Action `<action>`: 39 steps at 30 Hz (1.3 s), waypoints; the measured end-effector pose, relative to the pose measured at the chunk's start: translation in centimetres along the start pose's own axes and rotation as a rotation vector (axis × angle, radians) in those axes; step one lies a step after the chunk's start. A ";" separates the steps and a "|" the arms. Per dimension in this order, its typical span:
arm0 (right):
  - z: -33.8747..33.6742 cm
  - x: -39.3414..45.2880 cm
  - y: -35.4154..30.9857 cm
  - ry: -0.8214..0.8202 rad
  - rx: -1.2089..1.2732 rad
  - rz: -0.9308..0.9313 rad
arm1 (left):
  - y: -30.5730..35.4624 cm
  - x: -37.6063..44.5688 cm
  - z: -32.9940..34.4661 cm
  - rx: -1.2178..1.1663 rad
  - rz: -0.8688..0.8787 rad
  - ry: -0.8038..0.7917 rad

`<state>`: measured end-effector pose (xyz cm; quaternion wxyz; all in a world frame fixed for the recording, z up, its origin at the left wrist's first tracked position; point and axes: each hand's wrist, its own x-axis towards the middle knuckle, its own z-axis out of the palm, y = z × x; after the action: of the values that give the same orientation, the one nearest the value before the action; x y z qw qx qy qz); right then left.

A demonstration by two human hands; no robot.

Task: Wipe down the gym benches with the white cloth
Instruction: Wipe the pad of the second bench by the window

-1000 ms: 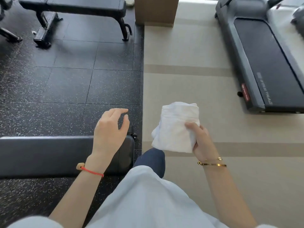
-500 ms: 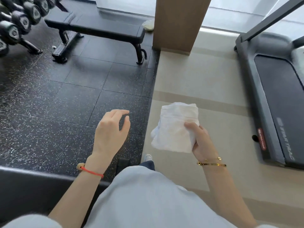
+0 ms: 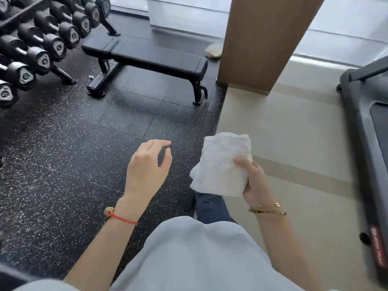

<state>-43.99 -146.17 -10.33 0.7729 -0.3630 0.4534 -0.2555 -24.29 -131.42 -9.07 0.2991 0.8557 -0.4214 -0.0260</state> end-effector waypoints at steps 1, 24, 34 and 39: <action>0.5 2.2 -0.9 -0.018 -0.010 0.005 | -0.2 2.0 0.6 -0.003 -0.012 0.004; 23.1 47.2 -21.1 -0.191 -0.167 0.074 | -9.1 50.9 4.8 0.011 -0.182 0.119; 36.7 61.2 -25.2 -0.069 -0.061 0.062 | -18.5 72.2 4.3 0.006 -0.029 0.068; 41.7 67.6 -26.9 -0.009 0.013 0.042 | -21.8 81.4 4.8 0.006 0.056 0.014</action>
<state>22.13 -197.65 -10.30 0.7823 -0.3496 0.4559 -0.2408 42.08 -183.56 -7.74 0.3000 0.8447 -0.4432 -0.0105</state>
